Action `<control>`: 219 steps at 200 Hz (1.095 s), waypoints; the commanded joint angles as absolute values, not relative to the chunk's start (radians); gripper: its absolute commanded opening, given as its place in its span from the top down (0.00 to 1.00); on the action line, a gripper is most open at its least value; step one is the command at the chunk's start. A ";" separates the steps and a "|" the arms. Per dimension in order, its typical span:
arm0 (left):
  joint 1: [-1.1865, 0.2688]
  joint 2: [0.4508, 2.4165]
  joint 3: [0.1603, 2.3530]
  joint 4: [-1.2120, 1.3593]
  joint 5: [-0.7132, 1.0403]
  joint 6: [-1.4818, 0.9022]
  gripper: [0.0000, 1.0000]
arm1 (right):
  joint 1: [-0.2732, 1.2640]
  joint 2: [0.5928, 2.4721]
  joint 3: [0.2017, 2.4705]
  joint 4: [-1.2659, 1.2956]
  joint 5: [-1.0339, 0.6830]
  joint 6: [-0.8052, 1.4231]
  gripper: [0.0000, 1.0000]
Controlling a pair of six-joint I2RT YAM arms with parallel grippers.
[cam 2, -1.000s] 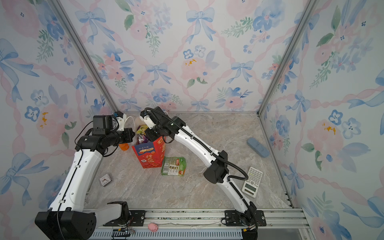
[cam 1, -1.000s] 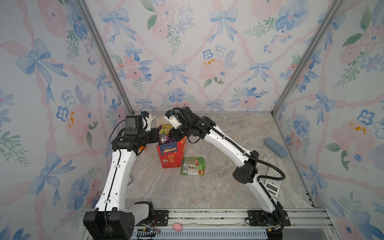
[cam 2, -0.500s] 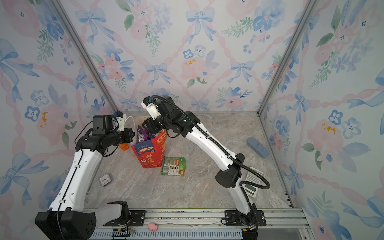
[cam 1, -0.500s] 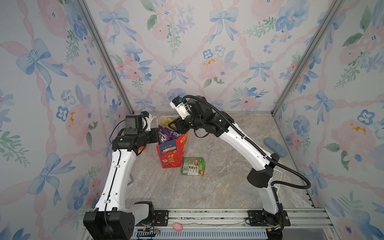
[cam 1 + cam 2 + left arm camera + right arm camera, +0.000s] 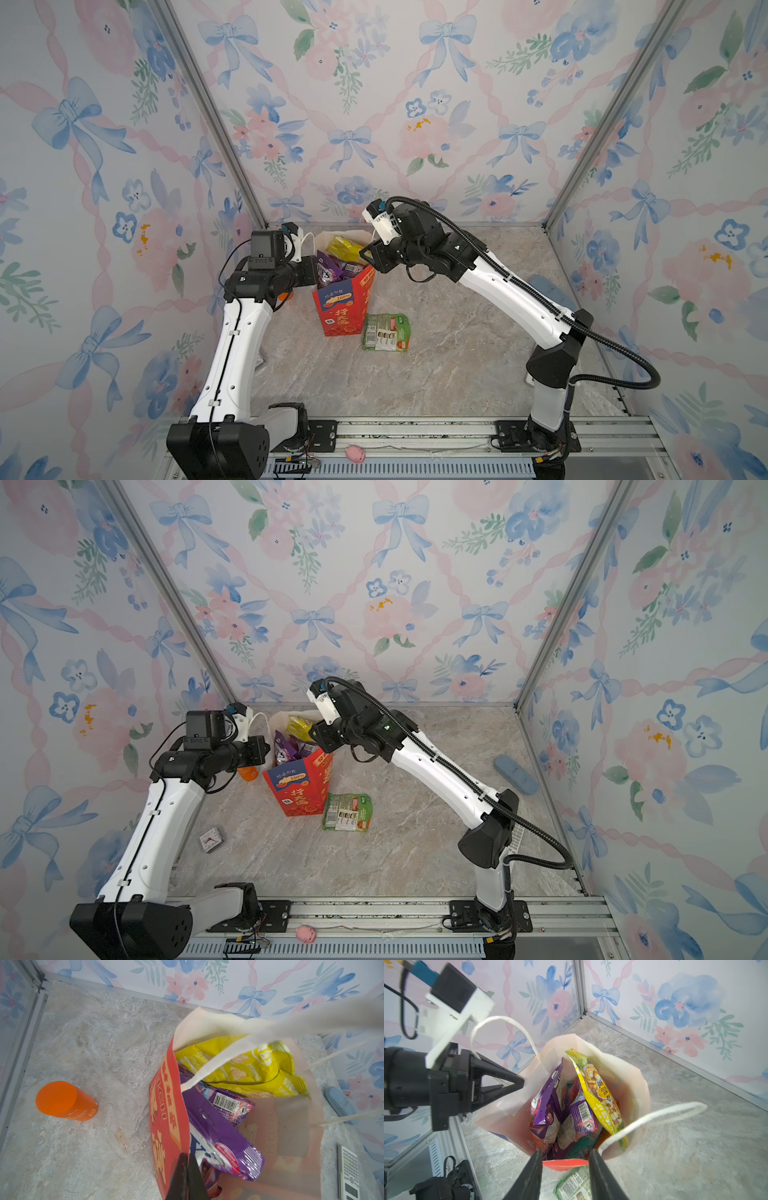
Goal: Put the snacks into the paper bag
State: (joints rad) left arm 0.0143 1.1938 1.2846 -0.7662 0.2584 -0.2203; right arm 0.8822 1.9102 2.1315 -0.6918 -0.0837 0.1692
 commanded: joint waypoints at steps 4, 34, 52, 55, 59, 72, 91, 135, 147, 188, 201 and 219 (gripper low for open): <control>0.018 1.171 1.289 -0.753 0.279 -0.210 1.00 | 0.880 1.920 2.160 -0.685 -0.032 0.157 0.65; 0.017 1.166 1.289 -0.753 0.280 -0.211 1.00 | 0.889 2.016 2.276 -0.717 -0.020 0.144 0.67; 0.017 1.168 1.289 -0.752 0.282 -0.212 1.00 | 0.892 2.093 2.387 -0.762 -0.012 0.136 0.67; 0.017 1.168 1.290 -0.753 0.284 -0.212 1.00 | 0.892 2.106 2.406 -0.769 -0.012 0.135 0.67; 0.017 1.168 1.290 -0.753 0.282 -0.213 1.00 | 0.893 2.124 2.431 -0.779 -0.010 0.132 0.67; 0.017 1.168 1.290 -0.753 0.282 -0.213 1.00 | 0.895 2.172 2.497 -0.801 0.000 0.126 0.67; 0.017 1.168 1.289 -0.753 0.281 -0.213 1.00 | 0.896 2.237 2.571 -0.818 0.001 0.123 0.67; 0.017 1.169 1.289 -0.752 0.281 -0.211 1.00 | 0.893 2.322 2.615 -0.795 0.049 0.117 0.67; 0.017 1.169 1.289 -0.753 0.279 -0.209 1.00 | 0.891 2.341 2.620 -0.793 0.053 0.120 0.68; 0.017 1.164 1.286 -0.753 0.275 -0.207 1.00 | 0.888 2.393 2.623 -0.792 0.040 0.126 0.74; 0.018 1.163 1.285 -0.753 0.277 -0.208 1.00 | 0.890 2.406 2.628 -0.796 0.029 0.128 0.76; 0.017 1.163 1.285 -0.753 0.276 -0.210 1.00 | 0.890 2.423 2.630 -0.803 0.013 0.134 0.77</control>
State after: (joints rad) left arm 0.0143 1.1938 1.2846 -0.7658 0.2588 -0.2203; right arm 0.8864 2.3734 2.6080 -0.7662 0.0288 0.1272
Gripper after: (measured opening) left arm 0.048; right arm 0.234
